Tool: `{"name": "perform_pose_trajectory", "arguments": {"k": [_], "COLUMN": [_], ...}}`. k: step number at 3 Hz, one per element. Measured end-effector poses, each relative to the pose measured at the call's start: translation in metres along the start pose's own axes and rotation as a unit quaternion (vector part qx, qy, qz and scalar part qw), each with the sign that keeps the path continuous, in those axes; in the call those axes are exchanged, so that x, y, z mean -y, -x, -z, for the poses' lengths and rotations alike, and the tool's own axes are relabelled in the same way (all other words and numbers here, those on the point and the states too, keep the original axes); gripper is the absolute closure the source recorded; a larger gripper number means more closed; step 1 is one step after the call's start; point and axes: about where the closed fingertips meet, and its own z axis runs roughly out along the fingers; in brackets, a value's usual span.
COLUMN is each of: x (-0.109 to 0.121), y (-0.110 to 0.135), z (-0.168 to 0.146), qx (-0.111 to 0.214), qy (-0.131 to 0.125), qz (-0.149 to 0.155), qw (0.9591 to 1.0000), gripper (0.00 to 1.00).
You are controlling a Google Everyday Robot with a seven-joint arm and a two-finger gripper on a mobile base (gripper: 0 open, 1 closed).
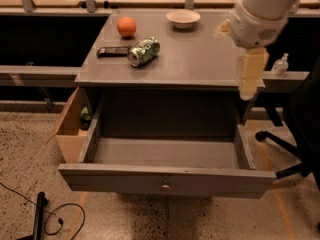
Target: Place green can into top drawer
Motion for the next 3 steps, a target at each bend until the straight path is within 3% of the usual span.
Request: {"name": "perform_pose_trajectory", "arguments": {"k": [1, 2, 3], "x": [0.046, 0.095, 0.131], "y": [0.016, 0.051, 0.06], "z": [-0.032, -0.063, -0.053], "qx": [0.021, 0.069, 0.084], "qy": [0.029, 0.028, -0.025], "qz": [0.092, 0.186, 0.227], "qw": [0.9951, 0.9796, 0.9698], "gripper": [0.0, 0.0, 0.0]}}
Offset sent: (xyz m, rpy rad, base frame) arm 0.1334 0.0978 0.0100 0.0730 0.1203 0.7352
